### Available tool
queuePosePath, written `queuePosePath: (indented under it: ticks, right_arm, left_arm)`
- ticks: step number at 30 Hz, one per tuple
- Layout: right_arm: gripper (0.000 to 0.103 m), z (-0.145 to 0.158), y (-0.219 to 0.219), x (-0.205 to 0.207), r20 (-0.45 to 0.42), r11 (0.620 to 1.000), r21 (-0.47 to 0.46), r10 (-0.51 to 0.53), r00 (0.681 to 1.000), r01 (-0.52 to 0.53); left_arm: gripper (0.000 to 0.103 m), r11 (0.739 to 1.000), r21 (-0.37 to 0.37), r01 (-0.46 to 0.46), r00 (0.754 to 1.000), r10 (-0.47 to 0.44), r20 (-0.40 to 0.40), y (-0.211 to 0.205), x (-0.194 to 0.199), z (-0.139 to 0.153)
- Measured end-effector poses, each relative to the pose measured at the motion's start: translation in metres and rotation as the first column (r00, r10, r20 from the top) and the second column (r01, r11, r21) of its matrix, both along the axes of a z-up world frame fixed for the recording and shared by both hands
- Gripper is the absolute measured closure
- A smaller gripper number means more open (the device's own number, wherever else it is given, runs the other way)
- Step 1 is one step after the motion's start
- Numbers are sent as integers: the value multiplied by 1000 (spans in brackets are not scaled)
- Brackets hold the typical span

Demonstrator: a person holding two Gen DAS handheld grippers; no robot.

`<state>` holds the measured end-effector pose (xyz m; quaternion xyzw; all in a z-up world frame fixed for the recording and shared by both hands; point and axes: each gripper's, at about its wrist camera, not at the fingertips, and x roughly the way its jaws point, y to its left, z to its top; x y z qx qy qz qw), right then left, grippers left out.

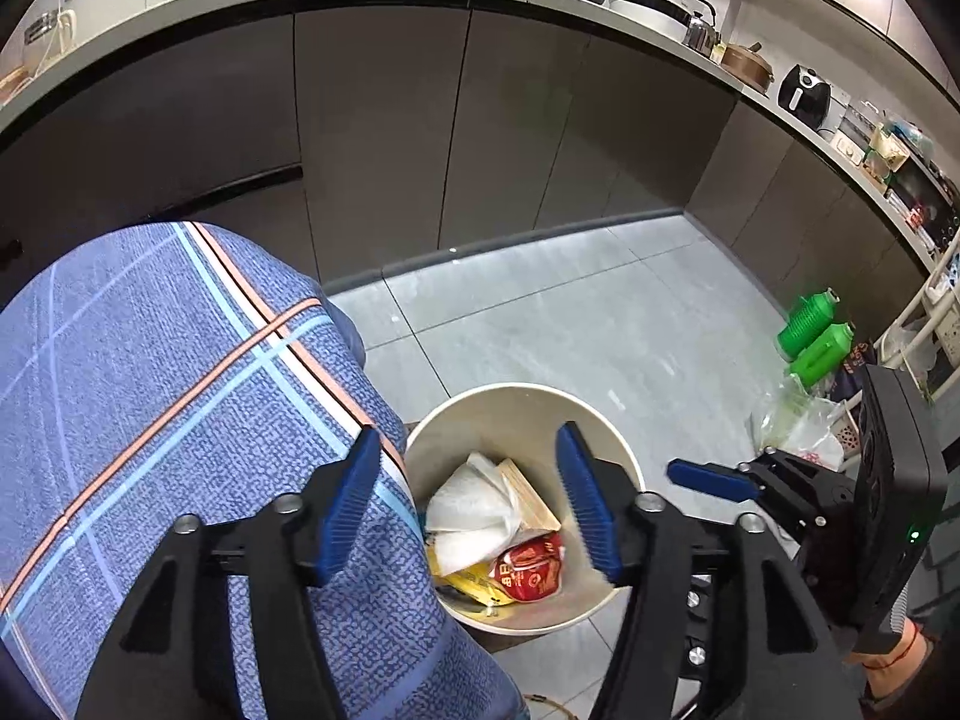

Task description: Collect trash

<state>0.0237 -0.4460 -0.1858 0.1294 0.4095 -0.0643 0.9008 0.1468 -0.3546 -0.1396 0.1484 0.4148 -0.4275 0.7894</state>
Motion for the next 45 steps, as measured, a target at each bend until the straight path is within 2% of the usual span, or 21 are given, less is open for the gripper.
queuePosePath:
  ticks: [2, 5, 9, 12, 28, 33, 38, 41, 45]
  right_arm:
    - [16, 1, 1, -2, 4, 1000, -2, -3, 1000, 3]
    - [3, 2, 3, -4, 15, 1000, 7, 4, 1000, -4]
    - [3, 1, 5, -1, 1, 1000, -4, 23, 1000, -23]
    - [3, 3, 6, -3, 3, 1000, -10, 25, 1000, -25]
    - [3, 32, 16, -14, 53, 1000, -23, 6, 999, -5]
    - [3, 46, 22, -19, 73, 1000, -23, 1, 997, 0]
    - [3, 63, 30, -23, 85, 1000, -8, -13, 996, 14]
    - [3, 75, 35, -24, 92, 1000, -1, -19, 996, 19]
    - [3, 95, 47, -25, 100, 999, -21, -23, 995, 25]
  left_arm:
    - [30, 1000, -7, -10, 1000, 10, 16, 2, -1, 3]
    - [17, 1000, -17, -27, 999, 27, 40, 9, 0, 8]
    - [9, 998, -23, -53, 997, 54, 64, 18, 0, 14]
    - [9, 997, -27, -74, 993, 76, 88, 24, -1, 18]
    - [8, 988, -59, -144, 985, 148, 89, 54, 0, 42]
    - [8, 977, -51, -207, 970, 212, 122, 71, -5, 54]
    - [8, 960, -75, -269, 954, 277, 113, 98, -10, 68]
    - [8, 946, -87, -312, 940, 320, 118, 118, -13, 78]
    - [8, 928, -76, -364, 914, 372, 162, 143, -23, 92]
